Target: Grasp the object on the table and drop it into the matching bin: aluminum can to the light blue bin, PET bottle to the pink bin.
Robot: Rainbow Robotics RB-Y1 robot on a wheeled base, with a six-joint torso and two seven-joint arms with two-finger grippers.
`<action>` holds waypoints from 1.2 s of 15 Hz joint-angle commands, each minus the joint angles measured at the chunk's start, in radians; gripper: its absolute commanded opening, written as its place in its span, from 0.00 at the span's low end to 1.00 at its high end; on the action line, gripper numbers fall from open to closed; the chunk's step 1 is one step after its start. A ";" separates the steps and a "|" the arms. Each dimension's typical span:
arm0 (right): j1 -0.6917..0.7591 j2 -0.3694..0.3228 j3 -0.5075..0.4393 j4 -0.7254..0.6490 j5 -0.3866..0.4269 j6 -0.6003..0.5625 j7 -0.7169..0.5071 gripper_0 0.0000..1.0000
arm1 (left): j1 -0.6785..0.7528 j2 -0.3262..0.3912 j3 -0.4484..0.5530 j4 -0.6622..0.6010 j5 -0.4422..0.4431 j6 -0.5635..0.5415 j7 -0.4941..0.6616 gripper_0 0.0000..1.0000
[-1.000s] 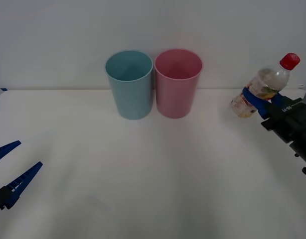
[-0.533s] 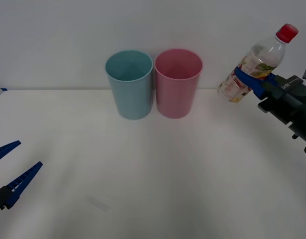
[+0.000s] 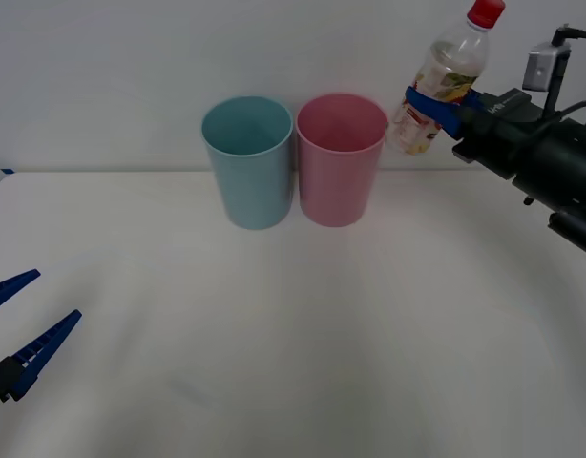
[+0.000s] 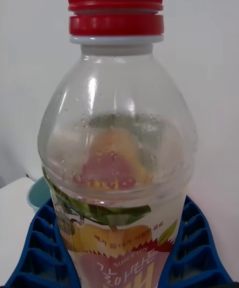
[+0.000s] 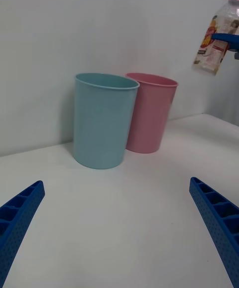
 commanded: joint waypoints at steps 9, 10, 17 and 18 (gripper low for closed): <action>-0.434 0.161 0.100 0.496 0.117 -0.052 0.024 0.00 | 0.000 0.000 0.000 0.000 0.000 0.000 0.000 1.00; -0.460 0.173 0.106 0.533 0.117 -0.052 0.032 0.00 | 0.000 0.000 0.000 0.000 0.000 0.000 0.000 1.00; -0.501 0.205 0.112 0.599 0.124 -0.049 0.057 0.14 | 0.000 0.000 0.000 0.000 0.000 0.000 0.000 1.00; -0.501 0.205 0.112 0.599 0.124 -0.049 0.058 0.52 | 0.000 0.000 0.000 0.000 0.000 0.000 0.000 1.00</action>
